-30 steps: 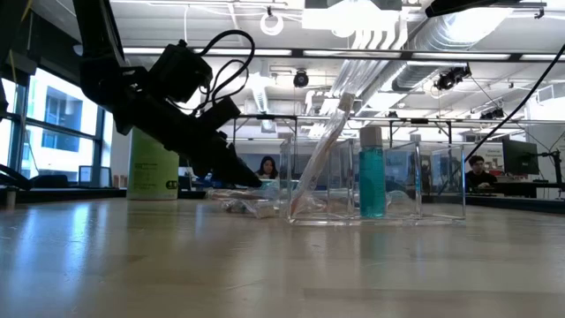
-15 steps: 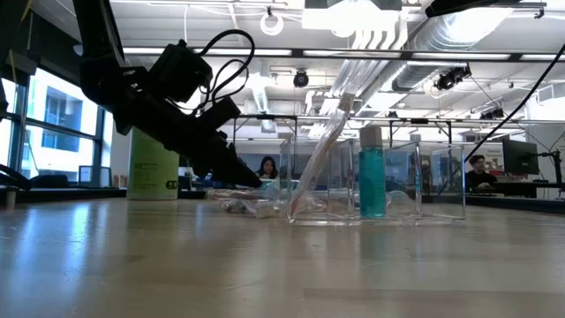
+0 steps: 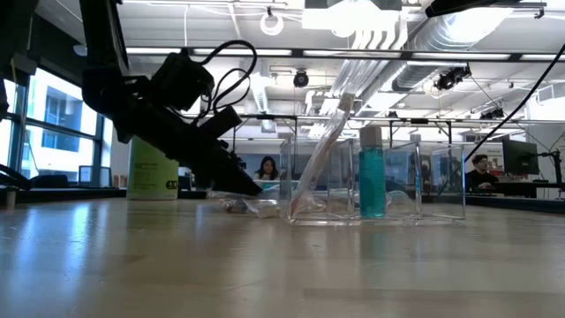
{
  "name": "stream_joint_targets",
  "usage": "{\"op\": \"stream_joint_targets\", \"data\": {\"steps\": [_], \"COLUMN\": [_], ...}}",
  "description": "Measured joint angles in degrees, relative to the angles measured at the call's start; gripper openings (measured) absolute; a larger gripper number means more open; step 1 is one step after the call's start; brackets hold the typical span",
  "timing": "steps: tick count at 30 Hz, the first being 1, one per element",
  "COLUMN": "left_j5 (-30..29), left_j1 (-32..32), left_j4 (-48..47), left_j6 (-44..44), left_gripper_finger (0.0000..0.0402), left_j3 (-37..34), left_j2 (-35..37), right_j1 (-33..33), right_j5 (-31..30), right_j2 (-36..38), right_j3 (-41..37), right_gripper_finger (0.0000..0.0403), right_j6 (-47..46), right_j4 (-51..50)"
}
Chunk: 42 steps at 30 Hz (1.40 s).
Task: Pick & Place toothbrushing station
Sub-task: Put the blue mouthwash bottle into the transparent organizer
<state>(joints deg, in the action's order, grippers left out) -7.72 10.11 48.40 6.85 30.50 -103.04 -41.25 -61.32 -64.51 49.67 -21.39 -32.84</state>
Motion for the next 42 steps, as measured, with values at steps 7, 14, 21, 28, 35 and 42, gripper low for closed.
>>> {"op": "stream_joint_targets", "data": {"steps": [7, 14, 21, 28, 35, 42], "left_j5": [0.0, 0.0, 0.0, -0.7, -8.9, -22.2], "left_j1": [0.0, 0.0, 0.0, -0.3, -5.8, -14.8], "left_j4": [0.8, 0.8, 0.9, 0.9, 0.8, -4.8], "left_j6": [0.2, -0.5, -0.5, -1.0, 2.2, 6.3], "left_gripper_finger": [0.0199, 0.0146, 0.0086, 0.0086, 0.0086, 0.0086], "left_j3": [0.0, 0.0, 0.0, 0.0, -0.1, -0.1], "left_j2": [0.0, 0.0, 0.0, 0.0, 3.4, 12.9], "right_j1": [0.0, 0.0, 0.0, 0.0, 0.0, 0.0], "right_j5": [0.0, 0.0, 0.0, 0.0, 0.0, 0.0], "right_j2": [0.0, 0.0, 0.0, 0.0, 0.0, 0.0], "right_j3": [0.0, 0.0, 0.0, 0.0, 0.0, 0.0], "right_gripper_finger": [0.0202, 0.0202, 0.0202, 0.0202, 0.0202, 0.0202], "right_j6": [0.0, 0.0, 0.0, 0.0, 0.0, 0.0], "right_j4": [-0.2, -0.1, -0.1, -0.2, -0.4, -0.4]}}
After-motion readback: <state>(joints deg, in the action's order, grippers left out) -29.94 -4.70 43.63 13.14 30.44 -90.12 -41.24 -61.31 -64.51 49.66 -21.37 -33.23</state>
